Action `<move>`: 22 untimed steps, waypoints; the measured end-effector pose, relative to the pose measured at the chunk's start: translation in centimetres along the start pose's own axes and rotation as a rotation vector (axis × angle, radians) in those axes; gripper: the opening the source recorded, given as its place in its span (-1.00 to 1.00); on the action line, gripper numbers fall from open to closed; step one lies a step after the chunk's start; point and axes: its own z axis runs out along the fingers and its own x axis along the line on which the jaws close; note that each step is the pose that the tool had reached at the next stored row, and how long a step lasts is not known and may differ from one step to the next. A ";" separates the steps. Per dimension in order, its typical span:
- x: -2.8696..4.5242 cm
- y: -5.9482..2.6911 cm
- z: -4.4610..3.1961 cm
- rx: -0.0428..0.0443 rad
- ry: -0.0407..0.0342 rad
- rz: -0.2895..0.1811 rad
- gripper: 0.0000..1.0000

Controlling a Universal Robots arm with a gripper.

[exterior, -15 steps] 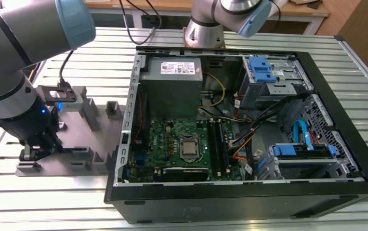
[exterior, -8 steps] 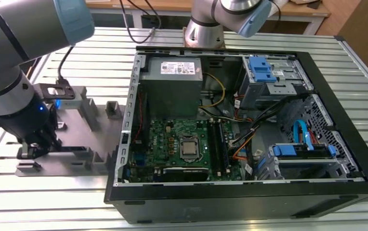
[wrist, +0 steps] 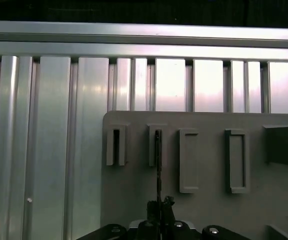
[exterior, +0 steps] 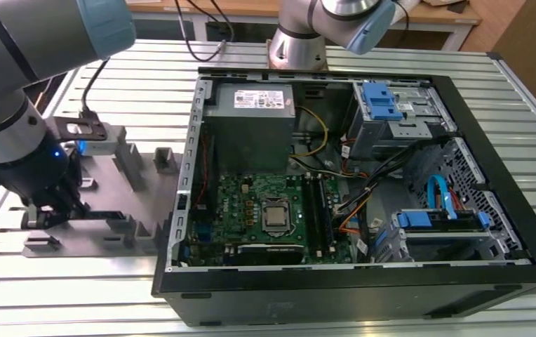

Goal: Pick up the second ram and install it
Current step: 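Pick up the second ram and move it above second insertion slot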

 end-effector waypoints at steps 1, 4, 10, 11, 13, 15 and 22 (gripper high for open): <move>0.00 0.01 -0.11 0.0000 0.0000 0.000 -0.79; -0.01 0.02 -0.40 0.0000 0.0000 0.000 -0.79; -0.04 0.05 -1.10 -0.0001 0.0000 0.000 -0.79; -0.05 0.05 -1.24 0.0000 0.0000 0.000 -0.79; -0.05 0.06 -1.54 -0.0001 0.0000 0.000 -0.79; -0.07 0.08 -1.86 0.0000 -0.0001 0.000 -0.79; -0.10 0.11 -2.73 -0.0001 -0.0001 0.000 -0.79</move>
